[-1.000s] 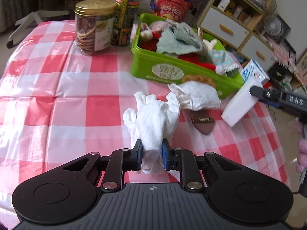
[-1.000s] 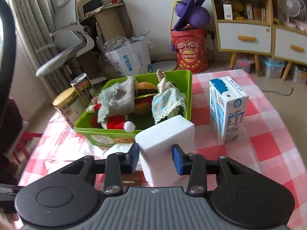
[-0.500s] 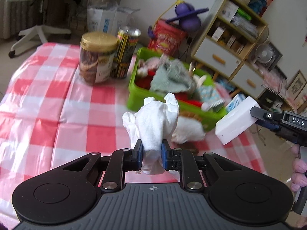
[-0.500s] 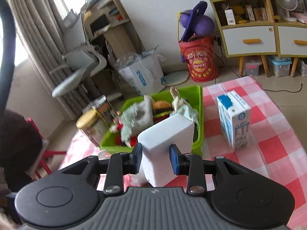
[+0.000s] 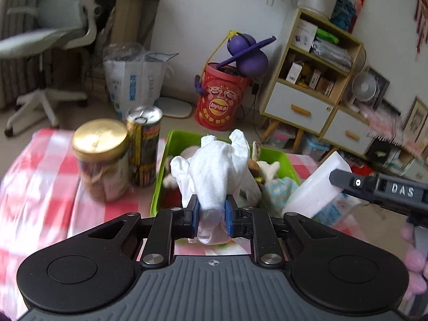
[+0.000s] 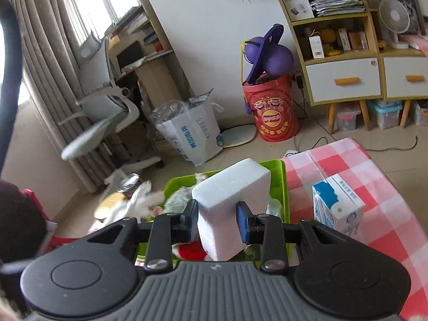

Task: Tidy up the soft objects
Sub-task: 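Carry the glove and foam block into the green bin and open both grippers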

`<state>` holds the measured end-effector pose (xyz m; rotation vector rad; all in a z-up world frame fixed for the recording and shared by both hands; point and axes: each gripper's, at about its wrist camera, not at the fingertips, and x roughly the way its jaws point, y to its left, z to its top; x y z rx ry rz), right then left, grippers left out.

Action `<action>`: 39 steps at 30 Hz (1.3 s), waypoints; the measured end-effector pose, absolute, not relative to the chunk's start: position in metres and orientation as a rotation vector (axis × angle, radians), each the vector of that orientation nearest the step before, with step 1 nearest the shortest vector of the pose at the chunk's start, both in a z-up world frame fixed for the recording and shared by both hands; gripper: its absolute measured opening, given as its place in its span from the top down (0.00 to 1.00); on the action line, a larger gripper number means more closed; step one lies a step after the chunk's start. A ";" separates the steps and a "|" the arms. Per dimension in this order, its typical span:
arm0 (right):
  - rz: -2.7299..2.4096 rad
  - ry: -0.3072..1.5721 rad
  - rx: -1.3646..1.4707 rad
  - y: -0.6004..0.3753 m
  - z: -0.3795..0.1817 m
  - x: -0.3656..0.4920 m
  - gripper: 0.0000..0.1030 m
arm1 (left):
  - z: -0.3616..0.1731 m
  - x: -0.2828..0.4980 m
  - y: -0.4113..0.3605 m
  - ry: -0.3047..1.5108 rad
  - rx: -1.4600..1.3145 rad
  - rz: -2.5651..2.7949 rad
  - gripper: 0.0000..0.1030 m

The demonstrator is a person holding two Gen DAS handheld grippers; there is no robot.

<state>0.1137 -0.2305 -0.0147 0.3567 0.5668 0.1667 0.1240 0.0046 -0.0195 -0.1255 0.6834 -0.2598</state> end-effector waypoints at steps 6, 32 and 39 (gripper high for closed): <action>0.182 0.583 0.288 -0.220 -0.034 0.132 0.84 | -0.054 0.162 -0.018 0.739 -0.009 -0.215 0.83; 0.216 0.686 0.278 -0.216 -0.041 0.137 0.50 | -0.053 0.143 0.006 0.734 0.008 -0.272 0.40; 0.183 0.716 0.261 -0.218 -0.023 0.114 0.40 | -0.039 0.112 0.019 0.771 0.003 -0.268 0.22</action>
